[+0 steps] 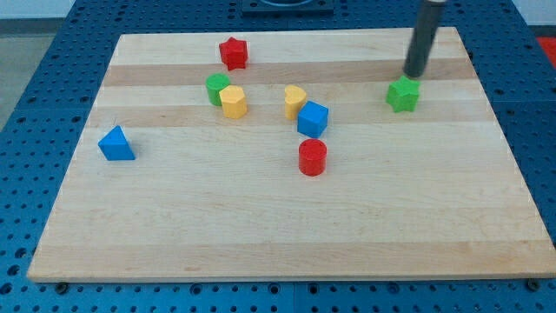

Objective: Push the green star closer to the blue cube and yellow heart

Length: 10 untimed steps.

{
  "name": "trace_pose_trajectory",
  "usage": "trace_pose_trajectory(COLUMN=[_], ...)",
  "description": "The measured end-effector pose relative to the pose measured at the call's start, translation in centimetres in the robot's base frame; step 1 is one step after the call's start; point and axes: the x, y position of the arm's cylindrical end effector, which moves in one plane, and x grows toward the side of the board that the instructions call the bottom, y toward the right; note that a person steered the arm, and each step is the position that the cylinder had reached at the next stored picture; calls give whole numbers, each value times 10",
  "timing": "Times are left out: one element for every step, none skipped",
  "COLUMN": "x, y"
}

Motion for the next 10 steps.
trace_pose_trajectory(x=[12,35,56,58,56,45,40,38,41,45], y=[44,45,18,-22,-47,-67,-74,-79,-105,-131])
